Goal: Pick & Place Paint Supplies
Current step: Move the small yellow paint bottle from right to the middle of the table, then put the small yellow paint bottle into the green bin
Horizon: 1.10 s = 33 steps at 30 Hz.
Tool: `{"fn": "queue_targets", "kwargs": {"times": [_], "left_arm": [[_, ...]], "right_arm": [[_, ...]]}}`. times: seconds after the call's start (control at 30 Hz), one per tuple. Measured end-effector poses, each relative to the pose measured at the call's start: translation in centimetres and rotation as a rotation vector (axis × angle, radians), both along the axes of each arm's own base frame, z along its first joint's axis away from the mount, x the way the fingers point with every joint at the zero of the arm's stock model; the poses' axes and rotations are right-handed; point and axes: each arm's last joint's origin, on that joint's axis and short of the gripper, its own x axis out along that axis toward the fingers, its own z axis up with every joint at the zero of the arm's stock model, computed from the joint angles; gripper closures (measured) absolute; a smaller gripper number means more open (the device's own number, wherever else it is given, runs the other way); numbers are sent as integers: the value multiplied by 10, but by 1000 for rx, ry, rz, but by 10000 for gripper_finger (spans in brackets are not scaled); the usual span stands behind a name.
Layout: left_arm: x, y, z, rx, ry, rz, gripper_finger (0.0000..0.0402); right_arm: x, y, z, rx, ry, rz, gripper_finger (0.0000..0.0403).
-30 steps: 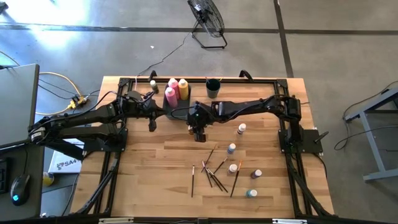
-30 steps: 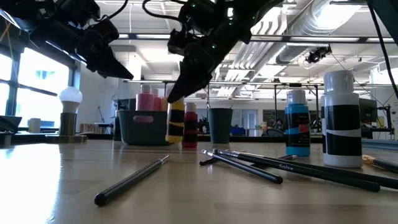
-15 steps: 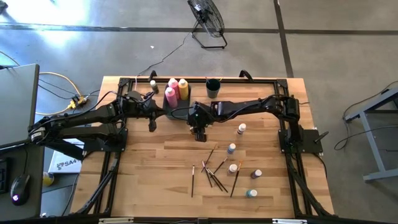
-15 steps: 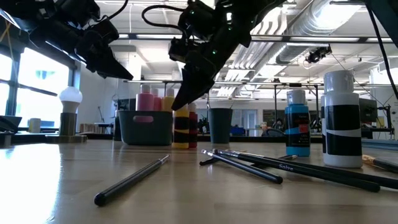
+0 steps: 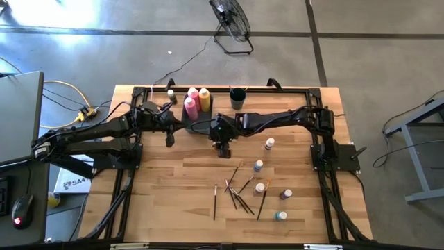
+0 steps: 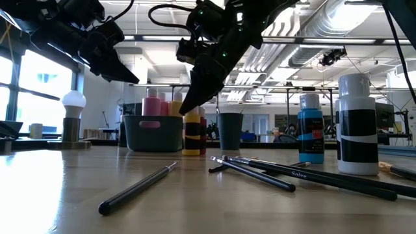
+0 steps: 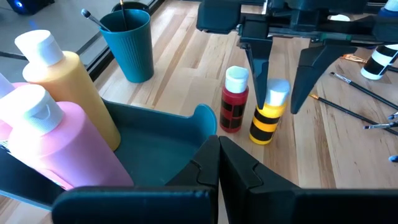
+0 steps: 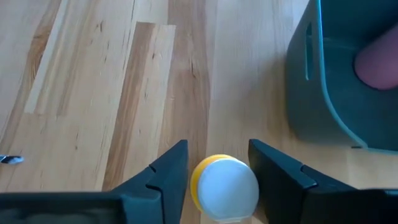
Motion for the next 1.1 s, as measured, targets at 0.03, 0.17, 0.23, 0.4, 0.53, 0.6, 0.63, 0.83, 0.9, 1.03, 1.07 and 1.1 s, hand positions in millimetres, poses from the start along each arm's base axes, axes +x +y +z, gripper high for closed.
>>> {"fn": "queue_targets", "kwargs": {"times": [0.03, 0.17, 0.23, 0.4, 0.53, 0.6, 0.63, 0.83, 0.9, 1.03, 1.07, 1.1], "left_arm": [[0, 0, 0, 0, 0, 0, 402], [0, 0, 0, 0, 1, 0, 402], [0, 0, 0, 0, 0, 0, 402], [0, 0, 0, -1, 1, 0, 402], [0, 0, -1, -4, 7, 0, 402], [0, 0, -1, -7, 11, 0, 402], [-1, 0, -1, -8, 13, 0, 402], [-1, -1, -3, -36, 25, 7, 402], [-1, -1, -3, -49, 23, 13, 402], [-1, -1, -3, -67, 22, 19, 402], [-1, -1, -4, -67, 23, 20, 402], [-2, -1, -4, -69, 27, 20, 402]], "right_arm": [[0, 0, 0, -1, 0, 1, 234], [-2, 0, 8, -5, -14, 4, 217], [-5, 1, 18, -17, -37, 14, 213], [-17, 4, 47, -27, -84, 19, 217], [-34, 6, 69, -25, -63, 19, 226], [-42, 7, 74, -20, -30, 18, 234], [-46, 7, 76, -15, -7, 15, 239], [-64, 10, 76, 2, 81, 14, 291], [-68, 8, 70, 4, 87, 11, 312], [-77, 3, 63, 2, 57, -7, 359], [-79, 2, 61, 1, 40, -10, 371], [-81, 2, 58, -1, 20, -11, 383]]}}
